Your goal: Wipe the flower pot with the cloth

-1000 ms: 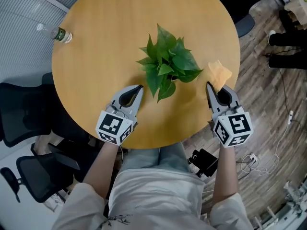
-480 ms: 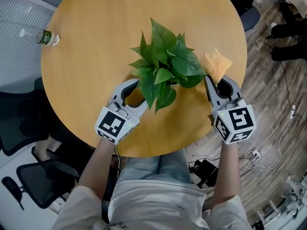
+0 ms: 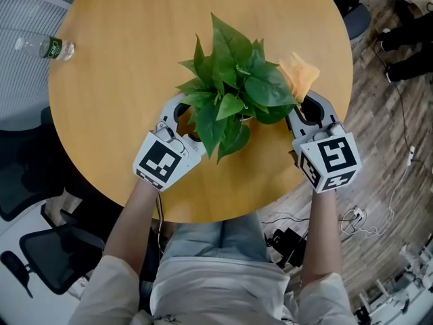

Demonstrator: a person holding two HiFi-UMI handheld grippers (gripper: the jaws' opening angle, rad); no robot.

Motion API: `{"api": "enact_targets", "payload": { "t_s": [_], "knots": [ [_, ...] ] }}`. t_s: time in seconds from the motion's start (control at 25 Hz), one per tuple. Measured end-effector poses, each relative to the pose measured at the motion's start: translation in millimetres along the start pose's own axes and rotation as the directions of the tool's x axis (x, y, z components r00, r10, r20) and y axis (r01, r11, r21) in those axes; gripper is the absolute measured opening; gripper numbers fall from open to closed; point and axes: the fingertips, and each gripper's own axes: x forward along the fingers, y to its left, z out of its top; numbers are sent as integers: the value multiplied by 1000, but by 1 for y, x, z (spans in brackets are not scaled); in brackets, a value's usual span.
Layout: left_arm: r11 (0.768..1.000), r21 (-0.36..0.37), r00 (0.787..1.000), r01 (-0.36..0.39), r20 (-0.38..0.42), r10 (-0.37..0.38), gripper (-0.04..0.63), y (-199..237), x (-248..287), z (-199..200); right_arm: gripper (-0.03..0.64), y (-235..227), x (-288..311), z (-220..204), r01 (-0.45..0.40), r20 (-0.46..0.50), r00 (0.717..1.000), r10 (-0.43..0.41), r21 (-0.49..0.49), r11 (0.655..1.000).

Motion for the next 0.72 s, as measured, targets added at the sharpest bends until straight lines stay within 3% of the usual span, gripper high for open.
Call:
{"api": "enact_targets", "payload": {
  "t_s": [0.72],
  "knots": [
    [999,-49,999,14,32,-12,350,6,5,3,49,30,16,5,-183,37,982,185,-38,982]
  ]
}}
